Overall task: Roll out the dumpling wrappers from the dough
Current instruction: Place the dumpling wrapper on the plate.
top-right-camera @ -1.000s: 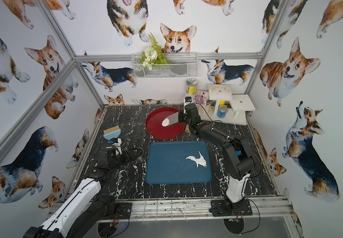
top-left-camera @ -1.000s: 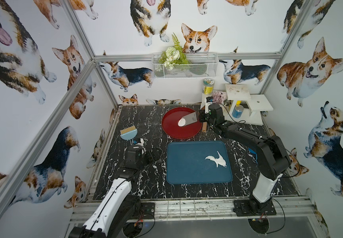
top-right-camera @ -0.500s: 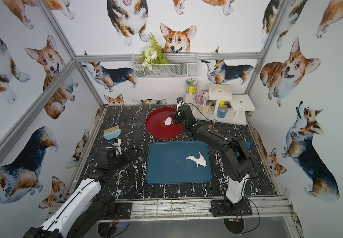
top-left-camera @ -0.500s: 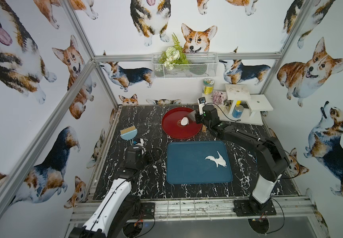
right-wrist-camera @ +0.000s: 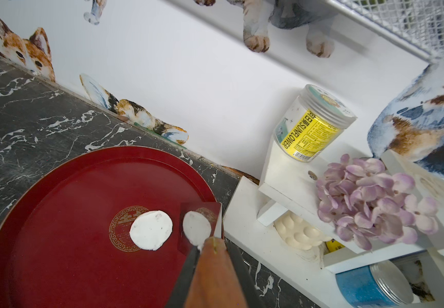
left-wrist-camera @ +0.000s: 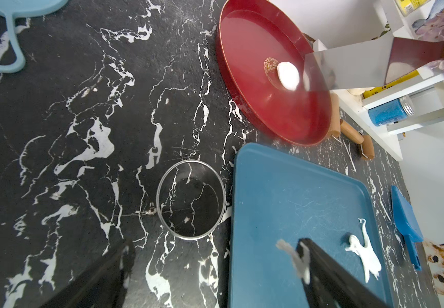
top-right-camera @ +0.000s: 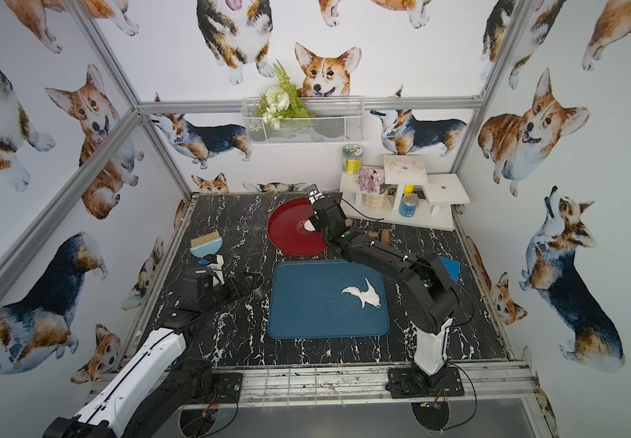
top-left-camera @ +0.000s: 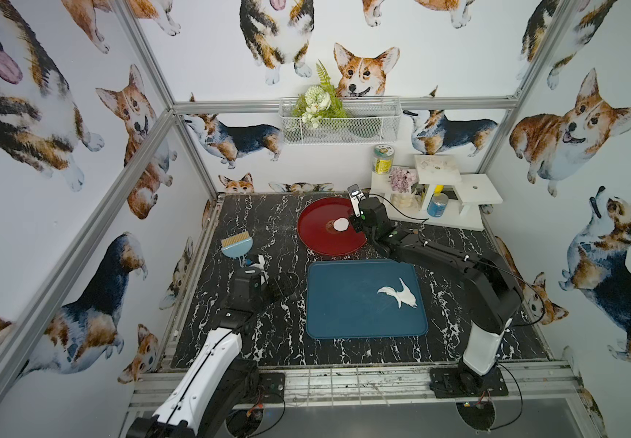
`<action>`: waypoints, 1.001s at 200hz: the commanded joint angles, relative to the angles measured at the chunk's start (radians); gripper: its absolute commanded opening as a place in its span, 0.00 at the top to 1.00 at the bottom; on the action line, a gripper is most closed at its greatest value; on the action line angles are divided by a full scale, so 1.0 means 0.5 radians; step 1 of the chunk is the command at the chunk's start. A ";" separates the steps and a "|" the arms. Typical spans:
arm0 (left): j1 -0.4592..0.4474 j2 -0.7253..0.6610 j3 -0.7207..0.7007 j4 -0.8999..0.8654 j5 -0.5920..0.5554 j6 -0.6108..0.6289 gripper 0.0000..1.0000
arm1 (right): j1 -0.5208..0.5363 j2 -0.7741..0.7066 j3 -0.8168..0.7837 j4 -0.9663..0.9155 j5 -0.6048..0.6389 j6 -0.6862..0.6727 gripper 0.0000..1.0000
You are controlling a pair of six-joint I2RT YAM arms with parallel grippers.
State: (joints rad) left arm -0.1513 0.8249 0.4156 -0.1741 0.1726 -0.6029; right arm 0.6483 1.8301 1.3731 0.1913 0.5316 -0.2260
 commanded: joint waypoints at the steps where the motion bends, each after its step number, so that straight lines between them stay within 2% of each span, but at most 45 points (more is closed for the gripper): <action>1: 0.001 0.009 0.000 0.056 0.020 -0.001 0.00 | 0.033 0.012 0.023 0.028 0.169 -0.171 1.00; 46: 0.002 -0.002 0.018 0.040 0.011 0.003 0.00 | 0.048 -0.090 0.039 -0.019 0.070 -0.054 1.00; 100: 0.002 -0.074 0.055 0.026 -0.013 0.022 0.00 | 0.048 -0.403 -0.001 -0.160 -0.268 0.291 1.00; 151: 0.002 -0.309 0.036 0.049 -0.014 0.063 0.00 | 0.003 -0.885 -0.390 -0.167 -0.663 0.770 1.00; 184: 0.002 -0.438 0.022 0.043 0.006 0.049 0.00 | -0.207 -1.222 -0.776 -0.049 -1.097 1.233 1.00; 200: 0.003 -0.462 0.028 0.031 0.035 0.041 0.00 | -0.283 -1.367 -0.952 0.000 -1.201 1.365 1.00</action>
State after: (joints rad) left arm -0.1516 0.6094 0.4274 -0.1646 0.1661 -0.5861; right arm 0.5468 1.2266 0.9836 0.1028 0.0906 0.2676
